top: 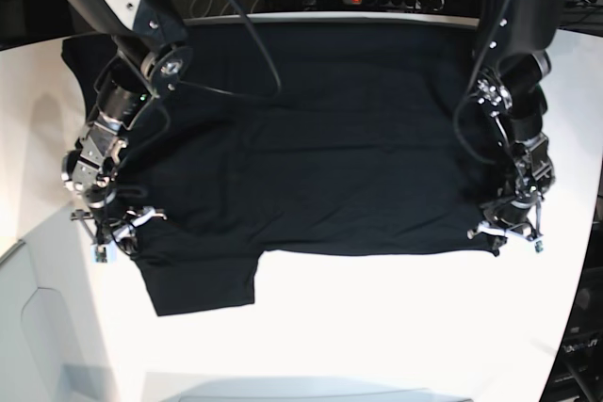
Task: Fold the T-shirt properly
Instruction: 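Lift the gripped side edges and pull them toward the collar, then lay the hem over the shirt body with both grippers, folding it, then drag the folded shirt toward the collar with both grippers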
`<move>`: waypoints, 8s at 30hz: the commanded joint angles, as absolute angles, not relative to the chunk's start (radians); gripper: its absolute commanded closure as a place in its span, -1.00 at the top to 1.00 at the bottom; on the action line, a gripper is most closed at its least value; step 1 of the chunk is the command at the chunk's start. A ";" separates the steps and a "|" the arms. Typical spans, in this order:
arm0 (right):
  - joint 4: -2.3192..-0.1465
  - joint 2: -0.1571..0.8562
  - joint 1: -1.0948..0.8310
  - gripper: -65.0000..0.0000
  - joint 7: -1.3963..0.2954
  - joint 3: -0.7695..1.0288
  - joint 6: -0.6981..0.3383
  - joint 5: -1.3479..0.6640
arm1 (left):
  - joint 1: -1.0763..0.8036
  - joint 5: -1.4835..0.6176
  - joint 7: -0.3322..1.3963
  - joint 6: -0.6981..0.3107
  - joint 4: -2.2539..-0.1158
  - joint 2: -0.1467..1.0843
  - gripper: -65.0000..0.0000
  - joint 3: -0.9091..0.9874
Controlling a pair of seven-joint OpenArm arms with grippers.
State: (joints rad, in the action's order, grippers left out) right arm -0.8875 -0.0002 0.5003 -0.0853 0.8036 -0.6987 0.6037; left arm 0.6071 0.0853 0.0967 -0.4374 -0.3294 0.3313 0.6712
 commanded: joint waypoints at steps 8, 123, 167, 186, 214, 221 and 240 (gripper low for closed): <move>-0.941 0.001 0.530 -1.00 -0.051 0.805 -0.698 0.588 | 0.582 0.093 0.260 -0.443 -0.552 0.295 -1.00 0.674; -1.791 -0.064 -0.246 -0.06 -0.081 0.568 -0.698 0.027 | -0.102 -0.318 0.555 -0.446 -1.428 0.170 -0.08 0.829; -1.365 0.018 0.194 0.18 -0.470 0.469 -0.698 0.282 | -0.145 -0.320 0.555 -0.441 -1.526 0.160 -1.00 0.816; -1.271 0.038 0.223 -1.00 -0.470 0.463 -0.698 0.282 | -0.159 -0.320 0.555 -0.440 -1.529 0.160 -1.00 0.817; -2.037 -0.093 -0.189 -1.00 -0.469 0.472 -0.698 0.277 | -0.179 -0.326 0.555 -0.444 -1.615 0.163 -1.00 0.817; -2.038 -0.099 -0.317 -1.00 -0.467 0.582 -0.698 0.277 | -0.214 -0.326 0.555 -0.446 -1.646 0.160 -1.00 0.817; -2.038 -0.157 -0.584 -1.00 -0.467 0.713 -0.698 0.225 | -0.248 -0.328 0.552 -0.446 -1.647 0.159 -1.00 0.817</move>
